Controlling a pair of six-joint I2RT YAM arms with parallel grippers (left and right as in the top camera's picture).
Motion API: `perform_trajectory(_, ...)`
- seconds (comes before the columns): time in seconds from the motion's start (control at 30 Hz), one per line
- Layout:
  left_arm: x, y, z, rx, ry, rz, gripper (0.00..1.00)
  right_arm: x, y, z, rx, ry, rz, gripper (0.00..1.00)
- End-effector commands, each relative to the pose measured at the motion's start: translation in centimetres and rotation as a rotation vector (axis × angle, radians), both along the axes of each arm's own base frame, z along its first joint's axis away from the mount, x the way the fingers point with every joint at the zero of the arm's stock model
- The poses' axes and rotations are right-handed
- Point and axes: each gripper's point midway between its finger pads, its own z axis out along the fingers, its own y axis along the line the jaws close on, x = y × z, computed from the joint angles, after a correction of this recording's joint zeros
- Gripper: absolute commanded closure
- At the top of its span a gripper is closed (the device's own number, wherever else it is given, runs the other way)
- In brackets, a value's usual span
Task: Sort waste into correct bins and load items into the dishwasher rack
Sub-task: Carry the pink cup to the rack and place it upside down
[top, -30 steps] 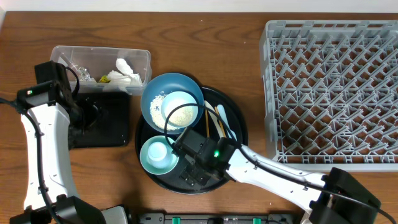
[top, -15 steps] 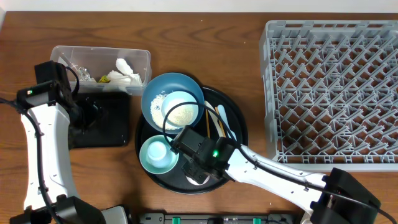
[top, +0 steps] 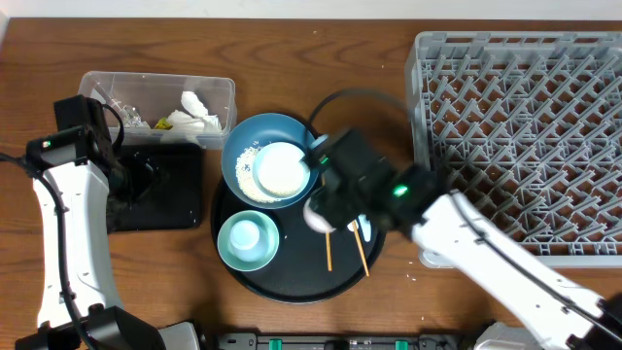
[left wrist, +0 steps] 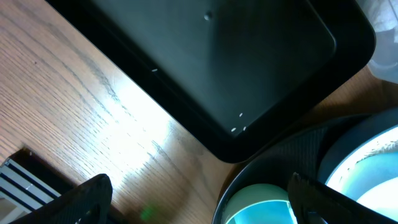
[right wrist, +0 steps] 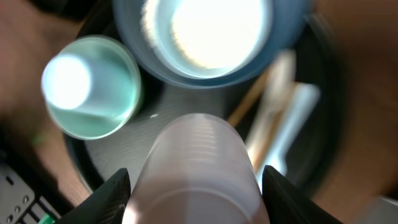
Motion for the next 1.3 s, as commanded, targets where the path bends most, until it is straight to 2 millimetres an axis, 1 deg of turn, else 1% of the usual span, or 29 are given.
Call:
perform_trajectory(0.0,-0.4,0.1,-0.3,0.004,0.013,0.013,0.09,3.4,-3.9,3.4,0.004,-0.081,-0.112,0.65)
perform_trajectory(0.07,-0.4,0.1,-0.3,0.004,0.013,0.013,0.09,5.2,-6.7,4.8,-0.004,-0.112,-0.192,0.65)
perform_trajectory(0.17,-0.4,0.1,-0.3,0.004,0.013,0.013,0.09,8.1,-11.7,6.8,-0.024,-0.168,-0.33,0.66)
perform_trajectory(0.23,-0.4,0.1,-0.3,0.004,0.013,0.013,0.09,9.9,-15.6,7.7,-0.047,-0.203,-0.436,0.66)
perform_trajectory(0.3,-0.4,0.1,-0.3,0.004,0.013,0.013,0.09,11.5,-20.2,8.4,-0.057,-0.23,-0.568,0.66)
perform_trajectory(0.4,-0.4,0.1,-0.3,0.004,0.013,0.013,0.09,12.6,-26.4,8.8,-0.065,-0.253,-0.733,0.68)
perform_trajectory(0.6,-0.2,0.2,-0.2,0.006,0.006,0.013,0.09,13.1,-37.7,10.1,-0.073,-0.34,-1.017,0.69)
perform_trajectory(0.73,-0.1,0.2,-0.2,0.007,0.003,0.013,0.09,13.2,-42.5,10.4,-0.077,-0.388,-1.124,0.68)
perform_trajectory(0.77,-0.1,0.2,-0.2,0.008,0.003,0.013,0.09,13.3,-43.4,10.4,-0.08,-0.398,-1.144,0.67)
perform_trajectory(0.9,-0.1,0.2,-0.2,0.008,0.003,0.012,0.09,13.7,-47.4,9.6,-0.088,-0.422,-1.225,0.68)
perform_trajectory(0.97,-0.1,0.2,-0.2,0.007,0.003,0.012,0.09,14.0,-49.0,8.6,-0.087,-0.415,-1.269,0.7)
perform_trajectory(1.03,-0.1,0.2,-0.2,0.007,0.003,0.012,0.09,14.6,-50.6,6.9,-0.08,-0.395,-1.298,0.7)
perform_trajectory(1.13,-0.1,0.2,-0.2,0.007,0.003,0.012,0.09,15.6,-52.2,4.3,-0.088,-0.35,-1.319,0.69)
perform_trajectory(1.27,-0.1,0.2,-0.2,0.007,0.003,0.011,0.09,16.8,-54.0,2.3,-0.089,-0.327,-1.363,0.7)
